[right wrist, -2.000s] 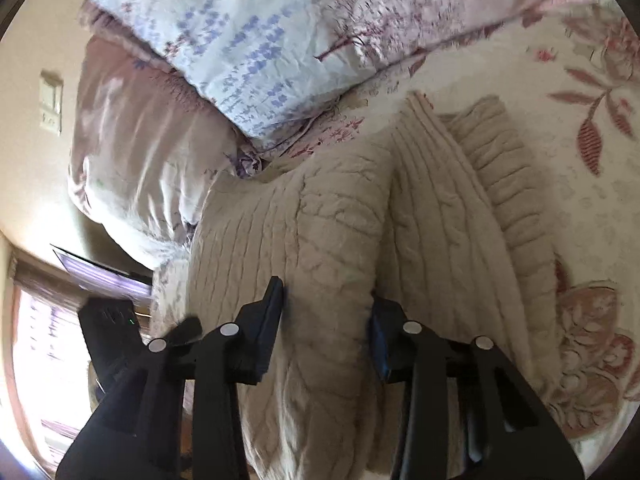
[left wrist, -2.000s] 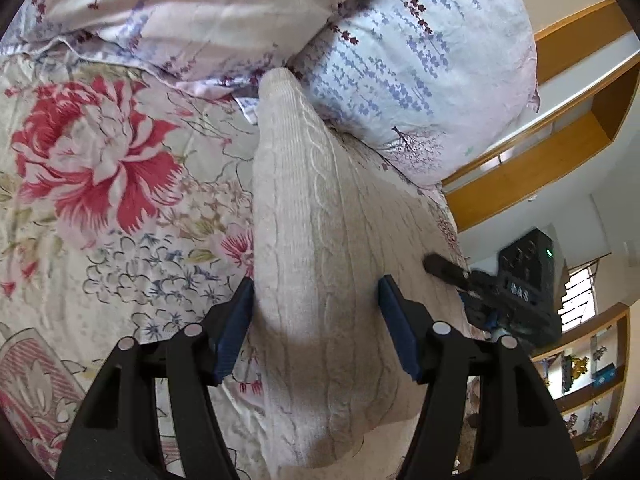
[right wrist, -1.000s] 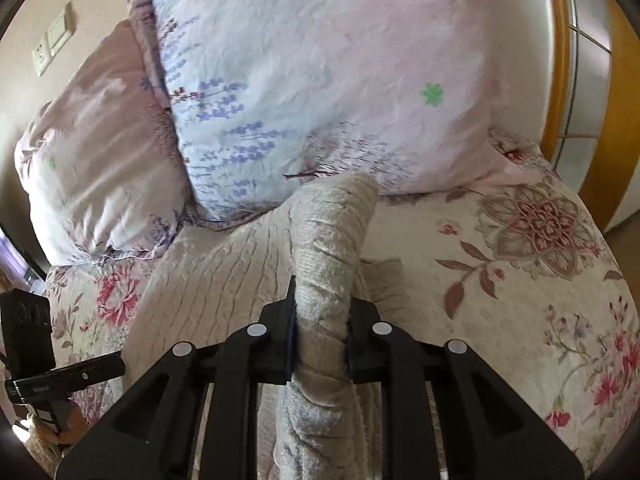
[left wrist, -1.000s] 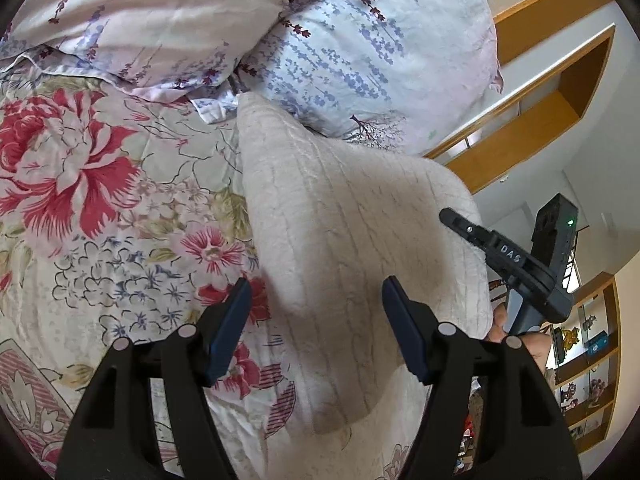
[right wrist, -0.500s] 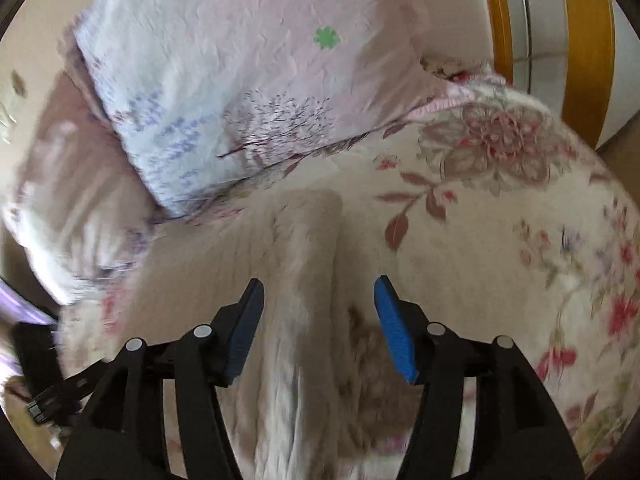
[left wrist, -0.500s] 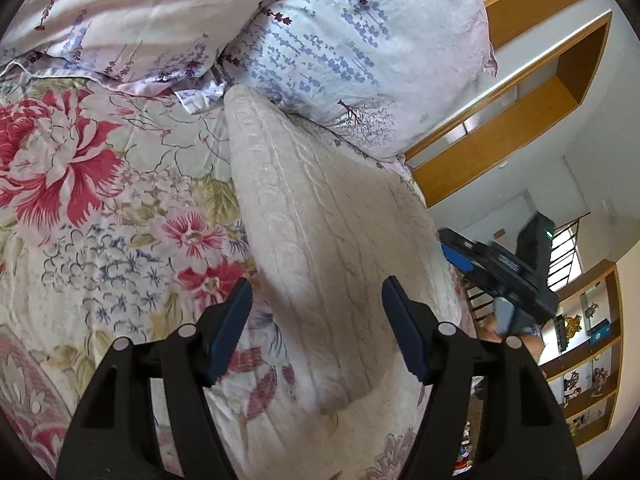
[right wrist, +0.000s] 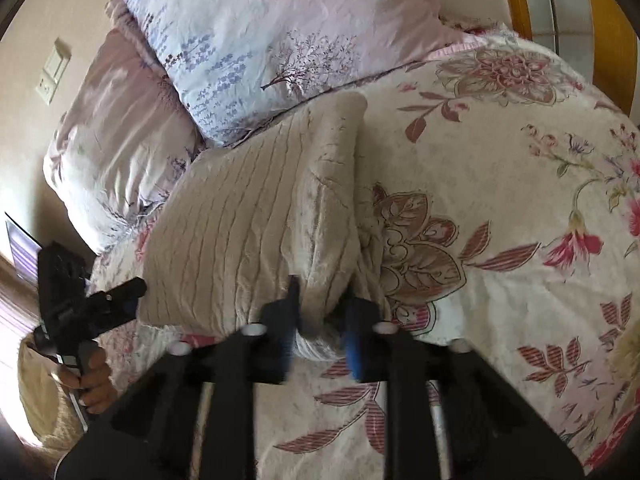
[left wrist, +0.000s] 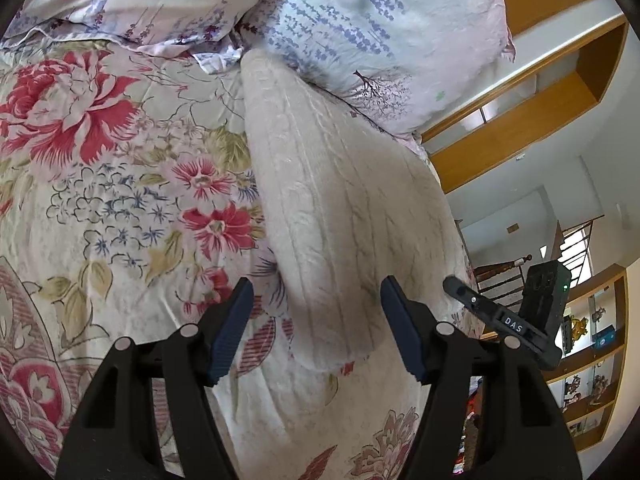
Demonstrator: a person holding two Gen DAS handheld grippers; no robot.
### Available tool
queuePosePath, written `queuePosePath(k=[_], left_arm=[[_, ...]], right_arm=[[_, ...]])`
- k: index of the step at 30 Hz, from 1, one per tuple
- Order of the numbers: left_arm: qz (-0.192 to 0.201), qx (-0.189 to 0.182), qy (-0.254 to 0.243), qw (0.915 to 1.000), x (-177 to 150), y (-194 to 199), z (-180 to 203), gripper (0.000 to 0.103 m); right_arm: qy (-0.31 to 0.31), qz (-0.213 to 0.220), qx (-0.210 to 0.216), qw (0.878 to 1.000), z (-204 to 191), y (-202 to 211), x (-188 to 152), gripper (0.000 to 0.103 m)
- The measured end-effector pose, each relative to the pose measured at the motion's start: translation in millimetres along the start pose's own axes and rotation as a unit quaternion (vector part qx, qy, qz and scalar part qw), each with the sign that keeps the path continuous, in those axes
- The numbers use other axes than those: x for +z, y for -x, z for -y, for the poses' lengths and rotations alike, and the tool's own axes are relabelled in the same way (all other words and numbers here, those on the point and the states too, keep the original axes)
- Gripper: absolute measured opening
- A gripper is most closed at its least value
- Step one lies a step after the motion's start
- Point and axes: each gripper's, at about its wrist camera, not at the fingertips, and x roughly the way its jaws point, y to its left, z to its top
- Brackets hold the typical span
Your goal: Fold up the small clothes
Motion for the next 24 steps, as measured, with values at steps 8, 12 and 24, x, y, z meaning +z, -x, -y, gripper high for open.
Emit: queuePosePath(k=[8, 12, 24], left_arm=[[-0.001, 0.003, -0.008, 1.0000, -3.0, -1.3, 7.1, 0.065], [-0.007, 0.008, -0.010, 0.9999, -5.9, -7.2, 8.3, 0.065], [-0.014, 0.013, -0.015, 0.9997, -4.8, -15.7, 7.5, 0.065]], right_arm=[[0.018, 0.044, -0.070, 0.996, 5.1, 16.9, 8.2, 0.009], [-0.003, 0.002, -0.093, 0.996, 18.2, -11.4, 0.5, 0.009], [0.040, 0.081, -0.046, 0.995, -16.3, 12.8, 16.1, 0.020]])
